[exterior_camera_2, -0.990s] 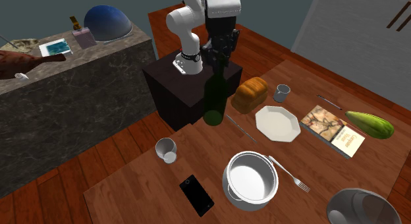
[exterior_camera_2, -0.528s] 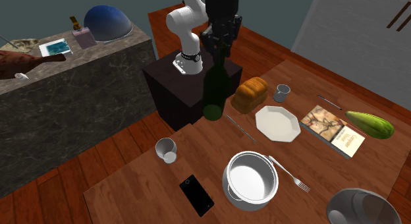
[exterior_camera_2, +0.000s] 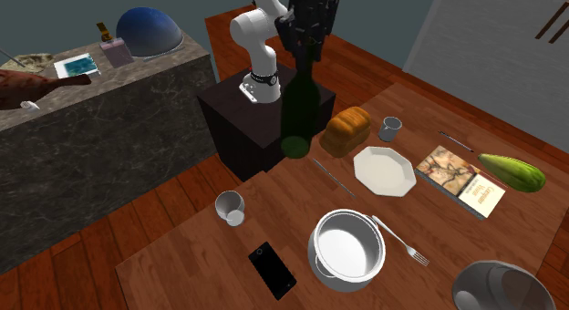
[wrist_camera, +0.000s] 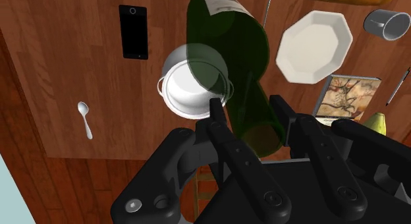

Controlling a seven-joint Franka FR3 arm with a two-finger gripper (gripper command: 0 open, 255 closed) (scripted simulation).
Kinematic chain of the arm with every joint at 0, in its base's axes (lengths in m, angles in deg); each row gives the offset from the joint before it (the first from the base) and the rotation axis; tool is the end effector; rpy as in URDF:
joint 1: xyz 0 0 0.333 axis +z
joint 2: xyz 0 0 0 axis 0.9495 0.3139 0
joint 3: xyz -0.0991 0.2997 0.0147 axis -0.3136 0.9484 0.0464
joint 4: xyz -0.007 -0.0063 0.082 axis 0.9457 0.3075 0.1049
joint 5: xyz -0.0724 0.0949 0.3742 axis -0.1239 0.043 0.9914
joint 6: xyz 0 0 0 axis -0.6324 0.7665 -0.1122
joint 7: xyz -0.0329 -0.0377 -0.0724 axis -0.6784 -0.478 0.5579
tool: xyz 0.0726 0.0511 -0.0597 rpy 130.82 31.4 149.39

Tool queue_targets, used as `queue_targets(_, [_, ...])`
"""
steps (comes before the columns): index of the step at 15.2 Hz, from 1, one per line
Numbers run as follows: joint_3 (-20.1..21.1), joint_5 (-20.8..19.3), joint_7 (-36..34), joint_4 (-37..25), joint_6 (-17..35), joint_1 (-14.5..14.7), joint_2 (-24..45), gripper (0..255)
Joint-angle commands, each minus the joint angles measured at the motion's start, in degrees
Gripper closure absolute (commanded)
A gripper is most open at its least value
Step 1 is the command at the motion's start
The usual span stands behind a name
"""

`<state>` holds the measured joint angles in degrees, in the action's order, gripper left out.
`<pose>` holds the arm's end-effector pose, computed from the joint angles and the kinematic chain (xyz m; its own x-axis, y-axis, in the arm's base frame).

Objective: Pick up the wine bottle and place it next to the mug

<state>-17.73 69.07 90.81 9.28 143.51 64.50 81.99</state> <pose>0.4503 -0.2811 0.6562 0.9954 0.0168 0.0946 0.0175 -0.9998 -0.0068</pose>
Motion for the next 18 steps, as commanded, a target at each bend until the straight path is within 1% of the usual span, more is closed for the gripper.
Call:
queue_targets(1, [0.88, -0.49, -1.50, 0.27, -0.73, 0.61, -1.14, 255])
queue_targets(5, [4.77, -2.18, -7.81, 5.53, 0.02, 2.89, -6.07, 255])
queue_targets(9, [8.78, -2.88, -13.89, 9.52, 0.39, 4.83, -9.82, 255])
queue_targets(13, [12.80, -2.87, -19.78, 12.36, 0.57, 6.67, -12.47, 255])
queue_targets(18, [17.77, -2.22, -26.99, 14.40, 0.66, 9.01, -14.36, 255])
